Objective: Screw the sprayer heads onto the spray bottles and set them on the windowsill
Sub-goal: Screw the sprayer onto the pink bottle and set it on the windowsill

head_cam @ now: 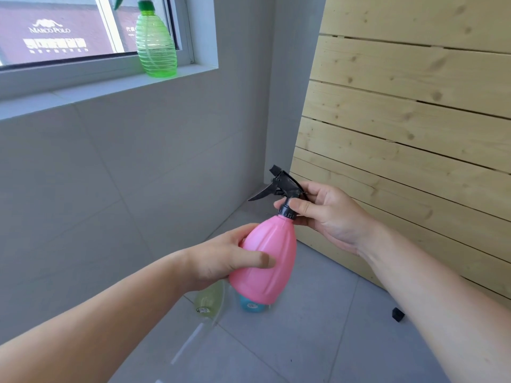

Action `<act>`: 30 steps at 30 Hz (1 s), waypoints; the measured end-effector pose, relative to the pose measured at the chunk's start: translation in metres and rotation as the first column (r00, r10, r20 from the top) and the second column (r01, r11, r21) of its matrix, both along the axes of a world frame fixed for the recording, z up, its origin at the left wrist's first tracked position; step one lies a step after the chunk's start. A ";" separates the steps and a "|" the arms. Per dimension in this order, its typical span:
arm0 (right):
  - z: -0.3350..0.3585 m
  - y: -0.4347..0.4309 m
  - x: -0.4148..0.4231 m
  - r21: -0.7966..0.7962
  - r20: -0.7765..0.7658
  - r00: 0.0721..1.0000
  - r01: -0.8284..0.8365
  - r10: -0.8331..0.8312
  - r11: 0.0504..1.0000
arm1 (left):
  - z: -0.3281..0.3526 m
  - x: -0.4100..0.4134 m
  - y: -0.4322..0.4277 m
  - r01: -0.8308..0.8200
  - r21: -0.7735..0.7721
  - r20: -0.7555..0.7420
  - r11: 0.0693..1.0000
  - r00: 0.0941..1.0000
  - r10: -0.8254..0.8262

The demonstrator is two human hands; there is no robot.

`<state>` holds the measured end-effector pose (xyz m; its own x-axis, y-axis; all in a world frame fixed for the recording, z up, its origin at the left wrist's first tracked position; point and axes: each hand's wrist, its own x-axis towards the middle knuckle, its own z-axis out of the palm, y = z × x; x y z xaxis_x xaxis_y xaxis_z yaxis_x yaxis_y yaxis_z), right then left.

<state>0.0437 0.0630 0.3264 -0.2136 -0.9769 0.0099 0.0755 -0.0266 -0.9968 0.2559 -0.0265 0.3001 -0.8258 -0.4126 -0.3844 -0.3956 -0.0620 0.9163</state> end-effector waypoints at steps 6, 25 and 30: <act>-0.004 -0.002 0.003 0.025 -0.020 0.992 0.124 -0.123 0.992 | -0.002 -0.005 0.003 -0.024 0.006 -0.006 1.000 1.000 0.024; -0.009 -0.002 0.002 0.093 -0.034 0.989 0.146 -0.143 0.985 | -0.001 -0.012 0.011 -0.106 0.210 0.048 0.972 0.994 0.099; -0.011 0.000 0.000 0.135 0.057 0.991 0.115 -0.124 0.984 | -0.001 -0.011 0.012 -0.155 0.188 0.106 0.970 0.985 0.136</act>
